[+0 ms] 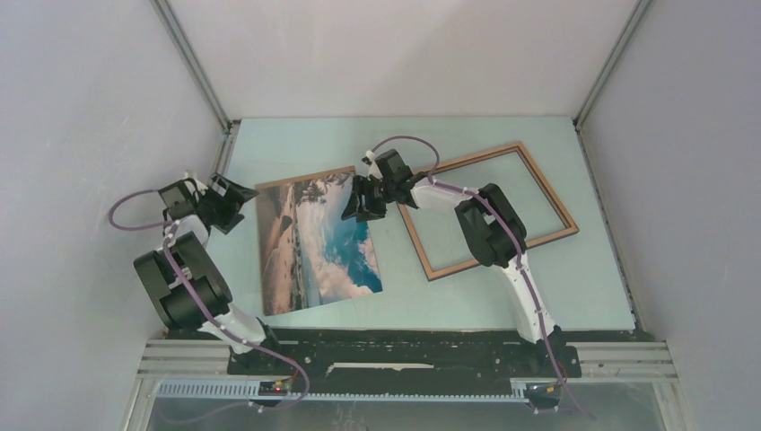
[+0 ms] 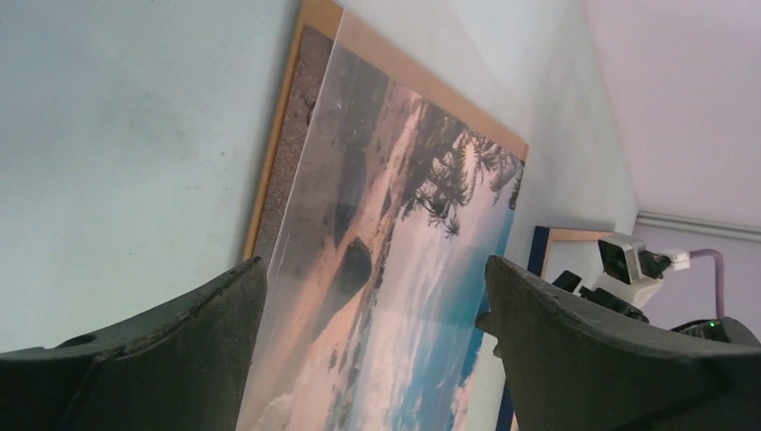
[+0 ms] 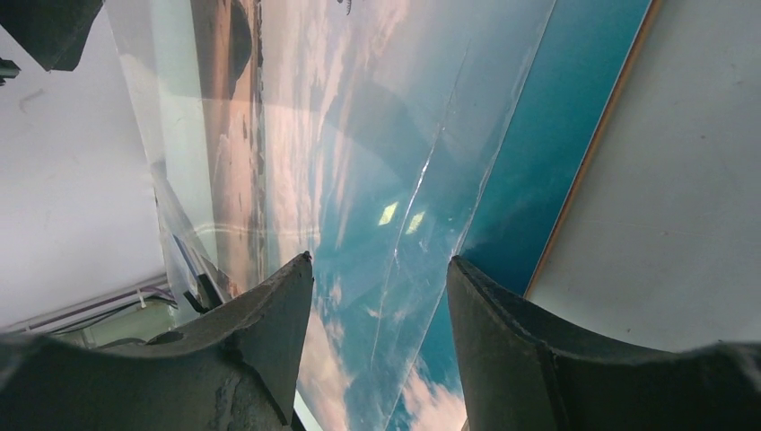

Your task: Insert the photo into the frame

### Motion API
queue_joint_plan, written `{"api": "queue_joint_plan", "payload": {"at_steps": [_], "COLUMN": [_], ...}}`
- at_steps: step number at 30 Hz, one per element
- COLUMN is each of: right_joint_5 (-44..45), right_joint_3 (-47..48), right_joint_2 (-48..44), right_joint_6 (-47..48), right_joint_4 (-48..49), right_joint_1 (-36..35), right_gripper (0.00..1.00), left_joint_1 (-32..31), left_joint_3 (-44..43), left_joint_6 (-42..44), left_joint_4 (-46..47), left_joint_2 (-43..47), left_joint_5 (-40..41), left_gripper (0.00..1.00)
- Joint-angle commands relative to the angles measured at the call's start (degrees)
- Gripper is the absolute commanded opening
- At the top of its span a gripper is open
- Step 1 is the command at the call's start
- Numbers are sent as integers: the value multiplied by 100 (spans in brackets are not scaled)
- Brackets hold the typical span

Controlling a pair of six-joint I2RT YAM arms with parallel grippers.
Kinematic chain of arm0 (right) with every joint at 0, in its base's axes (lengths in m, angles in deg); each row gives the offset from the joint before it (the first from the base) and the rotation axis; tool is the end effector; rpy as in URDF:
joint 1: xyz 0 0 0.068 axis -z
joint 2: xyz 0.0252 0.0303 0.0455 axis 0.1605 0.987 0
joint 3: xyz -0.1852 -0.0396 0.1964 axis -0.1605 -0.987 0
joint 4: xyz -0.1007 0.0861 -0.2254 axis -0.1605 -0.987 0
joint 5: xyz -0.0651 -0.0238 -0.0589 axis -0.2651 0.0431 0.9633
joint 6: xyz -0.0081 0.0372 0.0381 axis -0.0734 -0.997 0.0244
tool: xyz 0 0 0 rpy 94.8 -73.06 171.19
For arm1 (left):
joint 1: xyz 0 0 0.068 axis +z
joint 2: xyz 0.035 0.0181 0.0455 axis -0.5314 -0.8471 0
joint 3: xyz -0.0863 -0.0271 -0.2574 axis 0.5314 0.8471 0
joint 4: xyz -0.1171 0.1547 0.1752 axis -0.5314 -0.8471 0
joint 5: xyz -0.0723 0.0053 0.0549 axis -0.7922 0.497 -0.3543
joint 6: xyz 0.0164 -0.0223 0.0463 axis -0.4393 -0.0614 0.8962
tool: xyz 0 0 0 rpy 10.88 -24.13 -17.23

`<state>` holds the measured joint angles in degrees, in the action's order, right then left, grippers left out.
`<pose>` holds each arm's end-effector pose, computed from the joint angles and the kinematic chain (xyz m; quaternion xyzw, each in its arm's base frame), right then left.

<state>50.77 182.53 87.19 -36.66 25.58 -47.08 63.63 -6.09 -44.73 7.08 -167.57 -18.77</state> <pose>0.3965 0.3333 0.1364 -0.1350 0.8758 0.4408 0.1431 0.2871 0.1520 0.1978 -0.3495 0.8120 -0.2761 0.3773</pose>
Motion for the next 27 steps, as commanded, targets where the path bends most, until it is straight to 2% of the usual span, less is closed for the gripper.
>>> {"api": "queue_joint_plan", "payload": {"at_steps": [1, 10, 15, 21, 27], "right_joint_5": [133, 141, 158, 93, 21], "right_joint_3": [67, 4, 4, -95, -229], "right_joint_2": [220, 176, 146, 96, 29], "right_joint_6": [27, 29, 35, -5, -71], "right_joint_4": [-150, -118, -124, -26, 115], "right_joint_1": [-9, 14, 21, 62, 109], "right_gripper": [65, 65, 65, 65, 64], "left_joint_1": [-81, -160, -182, -371, -633], "left_joint_3": [290, 433, 504, 506, 290], "left_joint_6": [-504, -524, -808, -1103, -630], "left_joint_4": [133, 103, 143, 118, -628], "left_joint_2": [316, 952, 1311, 1578, 1774], "left_joint_5": [-736, -695, -746, -899, -477], "left_gripper": [92, 81, 76, 75, 69]}}
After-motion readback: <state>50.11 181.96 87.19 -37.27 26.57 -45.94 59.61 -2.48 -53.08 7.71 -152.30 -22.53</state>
